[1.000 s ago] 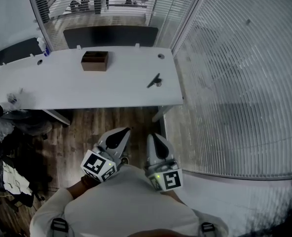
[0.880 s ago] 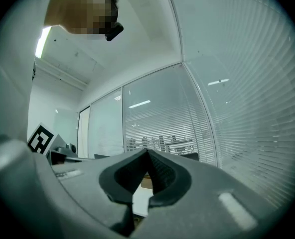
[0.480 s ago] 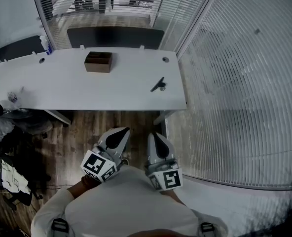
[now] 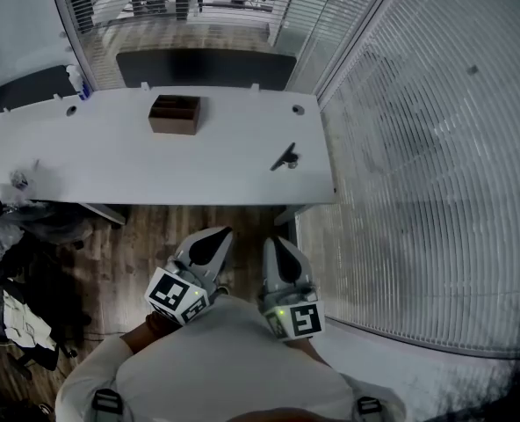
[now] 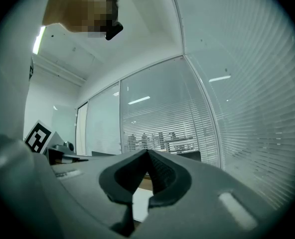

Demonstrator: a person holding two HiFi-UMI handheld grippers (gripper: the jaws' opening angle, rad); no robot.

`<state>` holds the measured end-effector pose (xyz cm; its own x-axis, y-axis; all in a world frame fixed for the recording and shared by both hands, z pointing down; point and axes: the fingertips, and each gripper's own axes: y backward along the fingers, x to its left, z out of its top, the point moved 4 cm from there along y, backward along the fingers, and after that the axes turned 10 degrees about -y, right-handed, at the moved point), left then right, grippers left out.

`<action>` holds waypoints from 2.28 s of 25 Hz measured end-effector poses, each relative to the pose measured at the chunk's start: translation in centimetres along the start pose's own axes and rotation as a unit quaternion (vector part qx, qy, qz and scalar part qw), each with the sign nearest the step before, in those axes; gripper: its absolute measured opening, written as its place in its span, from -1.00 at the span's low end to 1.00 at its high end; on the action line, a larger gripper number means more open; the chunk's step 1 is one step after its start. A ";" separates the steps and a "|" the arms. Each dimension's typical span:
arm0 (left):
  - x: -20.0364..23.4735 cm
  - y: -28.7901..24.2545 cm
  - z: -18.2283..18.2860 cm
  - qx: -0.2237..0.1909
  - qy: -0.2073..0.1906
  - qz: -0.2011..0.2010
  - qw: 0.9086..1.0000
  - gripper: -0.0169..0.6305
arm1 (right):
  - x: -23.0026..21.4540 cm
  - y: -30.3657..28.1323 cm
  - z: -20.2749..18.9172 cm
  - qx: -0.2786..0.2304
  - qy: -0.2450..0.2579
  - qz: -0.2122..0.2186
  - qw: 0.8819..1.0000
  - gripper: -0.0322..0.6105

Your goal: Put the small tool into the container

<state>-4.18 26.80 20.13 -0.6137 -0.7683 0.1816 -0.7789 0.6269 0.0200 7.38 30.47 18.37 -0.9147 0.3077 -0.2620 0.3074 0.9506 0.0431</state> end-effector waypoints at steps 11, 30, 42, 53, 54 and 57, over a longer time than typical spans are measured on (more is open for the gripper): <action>5.1 -3.4 0.9 0.002 0.009 -0.002 1.000 -0.94 | -1.1 -6.1 0.1 0.015 0.002 -0.003 1.000 -0.90; 17.9 -7.7 4.8 -0.008 0.006 -0.016 1.000 -0.94 | 0.3 -20.1 1.0 0.005 0.019 -0.004 1.000 -0.90; 23.8 -9.0 5.2 -0.006 0.017 -0.004 1.000 -0.94 | 0.7 -26.5 0.3 0.016 0.020 0.007 1.000 -0.90; 26.8 -8.5 4.6 0.000 0.016 0.000 1.000 -0.94 | 2.0 -29.7 -0.7 0.029 0.045 0.027 0.998 -0.90; 27.0 -8.5 4.4 -0.002 0.018 0.001 1.000 -0.94 | 2.0 -29.7 -0.8 0.032 0.046 0.028 0.998 -0.90; 26.9 -8.4 4.0 -0.008 0.026 0.004 1.000 -0.94 | 2.2 -29.7 -0.8 0.044 0.035 0.025 0.998 -0.90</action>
<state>-14.68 0.35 20.94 -0.6115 -0.7562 0.2329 -0.7720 0.6347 0.0342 -4.00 2.93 17.24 -0.9129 0.3593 -0.1937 0.3718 0.9278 -0.0310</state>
